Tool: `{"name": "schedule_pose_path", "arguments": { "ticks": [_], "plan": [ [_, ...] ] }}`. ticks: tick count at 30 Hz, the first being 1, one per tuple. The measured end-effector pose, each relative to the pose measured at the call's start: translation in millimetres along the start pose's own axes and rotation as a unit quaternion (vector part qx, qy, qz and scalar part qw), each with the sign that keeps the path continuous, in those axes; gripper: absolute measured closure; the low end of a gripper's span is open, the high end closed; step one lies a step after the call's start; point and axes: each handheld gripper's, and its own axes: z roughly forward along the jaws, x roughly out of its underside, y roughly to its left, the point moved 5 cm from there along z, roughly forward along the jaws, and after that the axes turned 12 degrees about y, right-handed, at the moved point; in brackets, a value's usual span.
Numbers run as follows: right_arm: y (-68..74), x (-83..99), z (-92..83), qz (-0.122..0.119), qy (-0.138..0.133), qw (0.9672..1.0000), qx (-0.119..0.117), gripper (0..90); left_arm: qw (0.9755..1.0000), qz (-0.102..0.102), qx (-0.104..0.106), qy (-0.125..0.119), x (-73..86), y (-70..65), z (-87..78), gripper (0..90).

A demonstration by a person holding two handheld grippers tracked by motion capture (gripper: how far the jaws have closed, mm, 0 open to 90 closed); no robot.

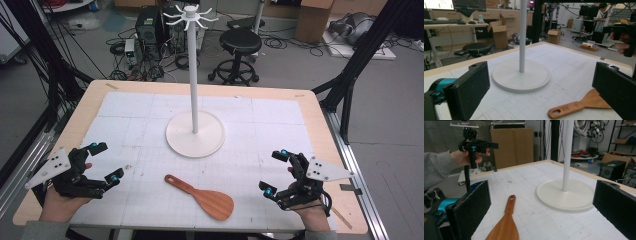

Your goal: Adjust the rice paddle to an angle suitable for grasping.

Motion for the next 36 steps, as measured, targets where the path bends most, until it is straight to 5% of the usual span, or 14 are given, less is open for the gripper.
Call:
{"name": "schedule_pose_path", "arguments": {
  "ticks": [10,36],
  "plan": [
    [-5.4,-0.1,2.7,0.000,0.006,1.0000,0.000,0.3,0.9999,-0.005,-0.004,-0.014,-7.6,9.2,8.7,1.8],
    [1.0,-2.7,13.2,-0.012,0.022,0.9997,0.007,0.3,1.0000,0.004,-0.001,0.006,-2.8,2.0,11.1,1.8]
  ]
}}
